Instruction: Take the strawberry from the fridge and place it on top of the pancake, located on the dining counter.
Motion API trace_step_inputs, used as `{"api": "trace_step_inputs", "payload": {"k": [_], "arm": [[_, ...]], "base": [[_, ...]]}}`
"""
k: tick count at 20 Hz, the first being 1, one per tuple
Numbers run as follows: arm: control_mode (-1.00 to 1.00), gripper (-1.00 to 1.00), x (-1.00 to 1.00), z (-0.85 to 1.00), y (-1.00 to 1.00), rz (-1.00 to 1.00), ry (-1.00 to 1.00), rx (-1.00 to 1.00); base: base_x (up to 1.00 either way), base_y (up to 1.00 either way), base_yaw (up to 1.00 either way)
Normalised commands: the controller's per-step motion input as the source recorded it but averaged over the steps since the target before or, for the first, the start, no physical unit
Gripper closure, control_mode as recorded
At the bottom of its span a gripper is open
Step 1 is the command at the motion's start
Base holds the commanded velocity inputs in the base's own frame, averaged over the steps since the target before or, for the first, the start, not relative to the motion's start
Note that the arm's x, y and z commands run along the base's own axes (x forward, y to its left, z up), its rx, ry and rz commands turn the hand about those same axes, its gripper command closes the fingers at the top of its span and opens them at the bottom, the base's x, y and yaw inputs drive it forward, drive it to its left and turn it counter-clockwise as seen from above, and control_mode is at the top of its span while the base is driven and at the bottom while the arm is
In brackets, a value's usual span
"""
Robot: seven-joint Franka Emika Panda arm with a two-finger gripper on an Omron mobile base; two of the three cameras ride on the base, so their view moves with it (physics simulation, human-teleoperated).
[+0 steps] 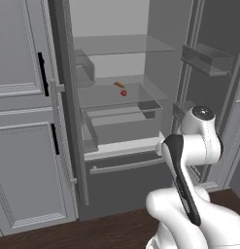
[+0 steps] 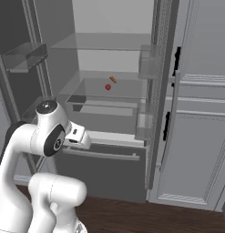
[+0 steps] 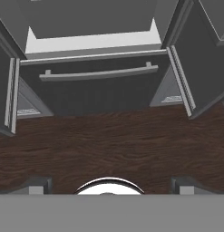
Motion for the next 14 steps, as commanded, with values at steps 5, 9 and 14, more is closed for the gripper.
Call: {"api": "trace_step_inputs", "payload": {"k": [5, 9, 14], "arm": [[1.00, -1.00, 0.00, 0.00, 0.00, 0.00, 0.00, 0.00], [1.00, -1.00, 0.00, 0.00, 0.00, 0.00, 0.00, 0.00], [1.00, -1.00, 0.00, 0.00, 0.00, 0.00, 0.00, 0.00]], "base": [[0.40, 0.00, 0.00], [0.42, 0.01, 0.00], [0.52, 0.12, 0.00]]}}
